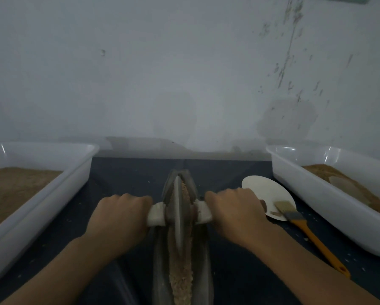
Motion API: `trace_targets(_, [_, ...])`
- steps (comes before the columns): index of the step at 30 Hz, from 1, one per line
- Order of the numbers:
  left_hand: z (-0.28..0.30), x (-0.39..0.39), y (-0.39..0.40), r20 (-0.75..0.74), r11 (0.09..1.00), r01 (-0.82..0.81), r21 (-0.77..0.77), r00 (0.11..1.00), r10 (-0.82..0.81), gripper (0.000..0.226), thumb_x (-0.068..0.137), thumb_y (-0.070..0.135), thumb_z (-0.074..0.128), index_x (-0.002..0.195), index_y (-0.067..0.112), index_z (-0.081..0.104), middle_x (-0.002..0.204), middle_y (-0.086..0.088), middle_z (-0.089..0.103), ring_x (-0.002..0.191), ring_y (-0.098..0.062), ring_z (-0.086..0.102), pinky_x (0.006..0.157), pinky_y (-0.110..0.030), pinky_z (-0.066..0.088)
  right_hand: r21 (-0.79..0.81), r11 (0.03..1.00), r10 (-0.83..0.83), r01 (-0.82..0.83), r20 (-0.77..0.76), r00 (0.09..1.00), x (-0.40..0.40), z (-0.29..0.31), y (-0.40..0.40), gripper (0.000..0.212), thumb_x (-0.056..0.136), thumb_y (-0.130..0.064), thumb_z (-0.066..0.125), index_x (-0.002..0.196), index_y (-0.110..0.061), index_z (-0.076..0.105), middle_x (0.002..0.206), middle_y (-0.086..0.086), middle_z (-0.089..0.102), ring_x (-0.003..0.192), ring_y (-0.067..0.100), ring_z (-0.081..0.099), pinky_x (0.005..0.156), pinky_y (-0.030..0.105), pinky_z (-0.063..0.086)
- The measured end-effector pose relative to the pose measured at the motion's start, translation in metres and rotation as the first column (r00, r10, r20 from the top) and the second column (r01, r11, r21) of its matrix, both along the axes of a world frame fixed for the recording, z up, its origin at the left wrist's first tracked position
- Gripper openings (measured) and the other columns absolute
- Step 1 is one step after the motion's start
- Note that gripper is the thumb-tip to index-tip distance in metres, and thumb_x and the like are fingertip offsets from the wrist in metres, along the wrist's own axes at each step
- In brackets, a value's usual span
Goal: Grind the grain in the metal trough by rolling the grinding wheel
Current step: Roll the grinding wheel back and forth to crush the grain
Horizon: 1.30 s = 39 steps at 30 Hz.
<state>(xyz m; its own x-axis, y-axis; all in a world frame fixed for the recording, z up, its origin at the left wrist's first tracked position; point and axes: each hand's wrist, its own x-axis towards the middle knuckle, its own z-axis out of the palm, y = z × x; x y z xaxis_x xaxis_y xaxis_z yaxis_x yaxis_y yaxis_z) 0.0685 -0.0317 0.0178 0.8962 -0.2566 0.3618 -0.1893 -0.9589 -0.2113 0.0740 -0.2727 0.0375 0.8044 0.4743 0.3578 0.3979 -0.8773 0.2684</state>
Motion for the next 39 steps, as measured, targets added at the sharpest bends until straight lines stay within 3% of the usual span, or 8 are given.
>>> trace_targets(2, [0.001, -0.02, 0.001, -0.021, 0.999, 0.023, 0.024, 1.0, -0.022, 0.025, 0.078, 0.051, 0.052, 0.077, 0.037, 0.032, 0.063, 0.011, 0.036, 0.058, -0.007, 0.042, 0.052, -0.027, 0.025, 0.006, 0.999, 0.035, -0.035, -0.034, 0.999, -0.024, -0.001, -0.005, 0.023, 0.079, -0.036, 0.065, 0.093, -0.026, 0.05, 0.083, -0.005, 0.062, 0.069, 0.018, 0.058, 0.06, 0.029, 0.029])
trace_targets(6, [0.002, -0.039, 0.006, -0.005, 0.998, 0.048, 0.04, 0.999, -0.048, 0.032, 0.07, 0.054, 0.055, 0.073, 0.039, 0.026, 0.058, 0.012, 0.032, 0.054, -0.008, 0.031, 0.05, -0.028, 0.02, 0.045, 0.995, 0.08, -0.087, 0.132, 0.988, -0.049, -0.011, -0.013, 0.042, 0.041, -0.03, 0.082, 0.063, -0.025, 0.046, 0.047, -0.005, 0.047, 0.035, 0.016, 0.044, 0.04, 0.026, 0.025])
trace_targets(13, [0.007, 0.016, -0.009, 0.094, 0.998, -0.007, 0.055, 0.996, 0.002, 0.025, 0.079, 0.042, 0.055, 0.076, 0.03, 0.034, 0.071, 0.007, 0.056, 0.065, -0.017, 0.059, 0.053, -0.029, 0.028, 0.075, 0.995, -0.07, 0.067, 0.047, 0.996, 0.024, -0.015, -0.003, 0.027, 0.08, -0.04, 0.06, 0.079, -0.031, 0.035, 0.078, -0.003, 0.062, 0.059, 0.019, 0.046, 0.055, 0.03, 0.028])
trace_targets(17, [0.004, 0.028, -0.009, 0.1, 1.0, -0.001, 0.019, 0.995, -0.001, 0.016, 0.08, 0.039, 0.054, 0.078, 0.028, 0.042, 0.079, 0.002, 0.061, 0.072, -0.027, 0.062, 0.056, -0.031, 0.033, 0.043, 0.996, -0.084, 0.079, 0.121, 0.989, 0.038, -0.013, 0.002, 0.017, 0.079, -0.035, 0.06, 0.084, -0.026, 0.046, 0.078, 0.0, 0.063, 0.068, 0.027, 0.059, 0.054, 0.032, 0.027])
trace_targets(21, [0.001, 0.0, -0.004, 0.079, 0.999, 0.041, -0.018, 0.996, -0.04, 0.021, 0.077, 0.042, 0.056, 0.076, 0.03, 0.039, 0.078, 0.002, 0.061, 0.073, -0.027, 0.062, 0.058, -0.031, 0.033, -0.004, 1.0, 0.004, -0.003, 0.146, 0.989, 0.002, -0.011, -0.004, 0.034, 0.076, -0.035, 0.065, 0.075, -0.027, 0.033, 0.067, -0.001, 0.059, 0.056, 0.024, 0.054, 0.048, 0.028, 0.018])
trace_targets(27, [-0.006, -0.033, 0.01, 0.163, 0.986, 0.158, 0.059, 0.973, -0.165, 0.041, 0.059, 0.043, 0.07, 0.065, 0.033, 0.031, 0.05, 0.012, 0.033, 0.041, -0.013, 0.031, 0.045, -0.023, 0.016, -0.025, 0.999, 0.047, -0.043, 0.22, 0.974, -0.038, -0.014, -0.011, 0.04, 0.047, -0.028, 0.083, 0.063, -0.021, 0.047, 0.045, -0.002, 0.048, 0.033, 0.023, 0.042, 0.043, 0.022, 0.015])
trace_targets(31, [-0.008, -0.007, 0.003, 0.177, 0.995, 0.081, 0.05, 0.98, -0.089, 0.035, 0.07, 0.046, 0.064, 0.068, 0.031, 0.033, 0.055, 0.007, 0.044, 0.048, -0.02, 0.049, 0.048, -0.027, 0.021, -0.048, 0.998, -0.027, 0.038, 0.21, 0.977, -0.004, -0.012, -0.003, 0.044, 0.065, -0.036, 0.074, 0.07, -0.029, 0.031, 0.056, -0.005, 0.05, 0.043, 0.017, 0.024, 0.046, 0.025, 0.005])
trace_targets(39, [-0.003, 0.013, -0.004, 0.137, 0.998, 0.004, 0.07, 0.99, -0.013, 0.027, 0.078, 0.045, 0.056, 0.071, 0.031, 0.033, 0.062, 0.007, 0.046, 0.057, -0.019, 0.052, 0.051, -0.029, 0.027, 0.023, 0.997, -0.078, 0.076, 0.116, 0.99, 0.023, -0.014, 0.0, 0.038, 0.075, -0.039, 0.067, 0.076, -0.029, 0.03, 0.07, -0.003, 0.059, 0.052, 0.021, 0.035, 0.05, 0.029, 0.016])
